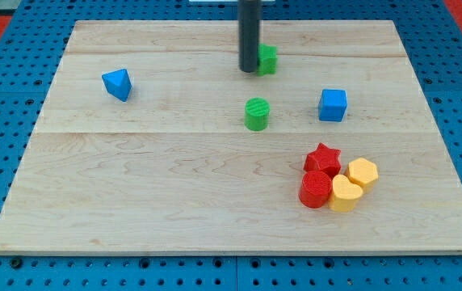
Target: Move the green circle parallel to the right of the blue triangle
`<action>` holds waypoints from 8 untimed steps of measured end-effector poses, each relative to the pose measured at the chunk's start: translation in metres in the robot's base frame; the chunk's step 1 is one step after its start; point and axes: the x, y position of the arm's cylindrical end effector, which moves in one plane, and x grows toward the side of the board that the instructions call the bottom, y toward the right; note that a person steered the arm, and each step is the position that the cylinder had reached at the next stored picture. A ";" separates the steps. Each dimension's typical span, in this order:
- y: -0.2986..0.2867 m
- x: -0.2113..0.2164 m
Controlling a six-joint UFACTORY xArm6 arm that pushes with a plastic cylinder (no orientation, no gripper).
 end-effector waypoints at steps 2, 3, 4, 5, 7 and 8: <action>0.027 0.093; 0.008 0.110; -0.044 0.113; -0.048 0.144; -0.070 0.099; -0.075 0.089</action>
